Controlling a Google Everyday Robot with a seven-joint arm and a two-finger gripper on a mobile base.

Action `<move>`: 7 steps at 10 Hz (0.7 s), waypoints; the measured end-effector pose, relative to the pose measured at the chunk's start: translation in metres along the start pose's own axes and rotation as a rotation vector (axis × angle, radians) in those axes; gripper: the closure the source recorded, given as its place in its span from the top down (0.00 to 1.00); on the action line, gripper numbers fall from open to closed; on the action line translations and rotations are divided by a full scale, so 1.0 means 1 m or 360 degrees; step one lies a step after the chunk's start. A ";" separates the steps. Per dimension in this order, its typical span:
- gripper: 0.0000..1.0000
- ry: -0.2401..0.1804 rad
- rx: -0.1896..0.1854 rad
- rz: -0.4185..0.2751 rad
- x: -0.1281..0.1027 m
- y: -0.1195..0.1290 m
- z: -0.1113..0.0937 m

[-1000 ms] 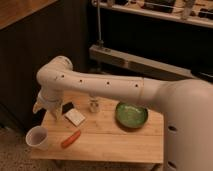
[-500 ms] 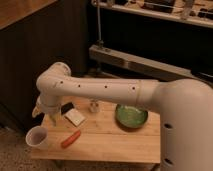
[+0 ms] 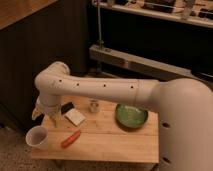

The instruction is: Pick up the ceramic cup

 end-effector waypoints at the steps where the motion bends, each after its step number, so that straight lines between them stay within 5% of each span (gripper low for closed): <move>1: 0.65 -0.0029 -0.0018 -0.0039 -0.002 -0.006 -0.002; 4: 0.65 -0.0113 -0.0124 -0.0159 -0.007 -0.018 -0.007; 7: 0.65 -0.0130 -0.0159 -0.0212 -0.005 -0.020 -0.007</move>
